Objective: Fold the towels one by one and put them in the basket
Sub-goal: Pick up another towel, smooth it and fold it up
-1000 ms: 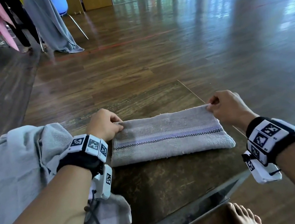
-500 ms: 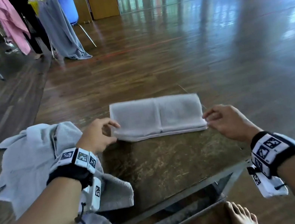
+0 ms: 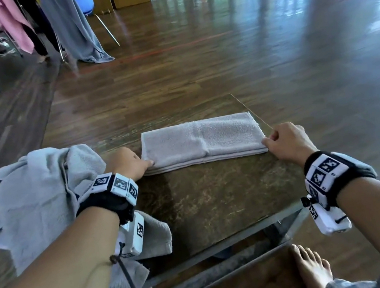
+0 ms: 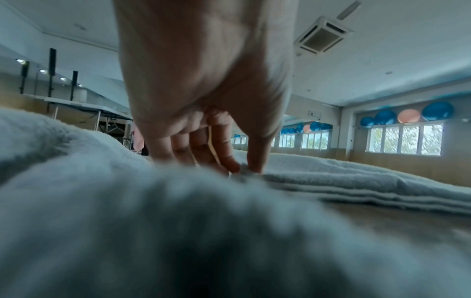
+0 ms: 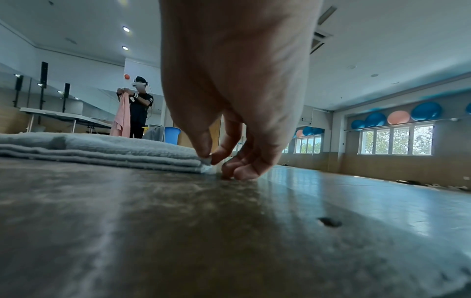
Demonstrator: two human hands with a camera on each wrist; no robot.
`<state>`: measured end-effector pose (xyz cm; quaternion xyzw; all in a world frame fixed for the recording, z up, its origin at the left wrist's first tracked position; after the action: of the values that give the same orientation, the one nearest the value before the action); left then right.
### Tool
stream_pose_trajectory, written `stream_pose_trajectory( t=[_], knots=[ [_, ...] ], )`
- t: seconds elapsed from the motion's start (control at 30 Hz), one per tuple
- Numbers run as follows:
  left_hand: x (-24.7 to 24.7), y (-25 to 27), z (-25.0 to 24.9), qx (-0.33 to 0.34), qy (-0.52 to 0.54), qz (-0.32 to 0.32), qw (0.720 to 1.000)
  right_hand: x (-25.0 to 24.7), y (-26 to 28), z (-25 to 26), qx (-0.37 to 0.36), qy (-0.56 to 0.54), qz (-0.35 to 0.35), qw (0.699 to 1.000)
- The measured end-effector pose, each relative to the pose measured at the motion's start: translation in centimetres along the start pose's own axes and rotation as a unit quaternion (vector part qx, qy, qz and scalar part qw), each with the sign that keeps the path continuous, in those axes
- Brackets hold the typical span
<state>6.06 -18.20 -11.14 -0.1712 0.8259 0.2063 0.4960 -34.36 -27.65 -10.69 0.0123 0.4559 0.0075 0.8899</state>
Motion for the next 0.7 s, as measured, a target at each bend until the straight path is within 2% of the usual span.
stream_pose_trajectory(
  t=[0.17, 0.27, 0.37, 0.43, 0.5, 0.53, 0.6, 0.67, 0.7],
  knots=[
    [-2.5, 0.4, 0.4, -0.040, 0.044, -0.046, 0.997, -1.8, 0.4, 0.8, -0.012, -0.044, -0.041, 0.998],
    [-2.8, 0.8, 0.5, -0.046, 0.040, -0.033, 0.998, -2.0, 0.8, 1.1, -0.016, -0.044, -0.028, 0.999],
    [-1.4, 1.1, 0.4, -0.035, 0.003, -0.014, 0.999, -1.2, 1.0, 0.7, -0.005, 0.003, -0.002, 1.000],
    [-1.7, 1.1, -1.4, 0.043, -0.008, -0.054, 0.998, -1.4, 1.3, 1.2, -0.029, 0.062, -0.029, 0.997],
    [-2.3, 1.5, -4.3, 0.163, 0.023, -0.092, 0.982, -1.5, 1.6, 3.0, -0.111, 0.089, -0.058, 0.988],
    [-2.2, 1.8, -5.6, 0.210, 0.034, -0.093, 0.973, -1.0, 1.8, 4.1, -0.166, 0.088, -0.049, 0.981],
    [-0.6, 2.2, -7.4, 0.260, 0.032, -0.048, 0.964, 1.1, 2.6, 5.7, -0.254, 0.087, 0.028, 0.963],
    [2.2, 2.5, -8.1, 0.265, -0.020, 0.022, 0.964, 3.3, 3.2, 6.1, -0.278, 0.108, 0.110, 0.948],
    [3.2, 2.5, -8.1, 0.260, -0.055, 0.042, 0.963, 3.7, 3.3, 6.3, -0.277, 0.114, 0.126, 0.946]
  ],
)
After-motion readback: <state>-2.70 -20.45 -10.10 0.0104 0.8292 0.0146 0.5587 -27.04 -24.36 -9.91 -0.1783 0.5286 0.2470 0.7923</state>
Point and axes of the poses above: each hand's wrist, its own y-axis away from the middle knuckle, its own x-axis out of the palm, z = x × y, the point moved 10 cm from there along -y, towards the middle knuckle, and after that the axes turned 1 degree about -y, right-handed, at the moved point
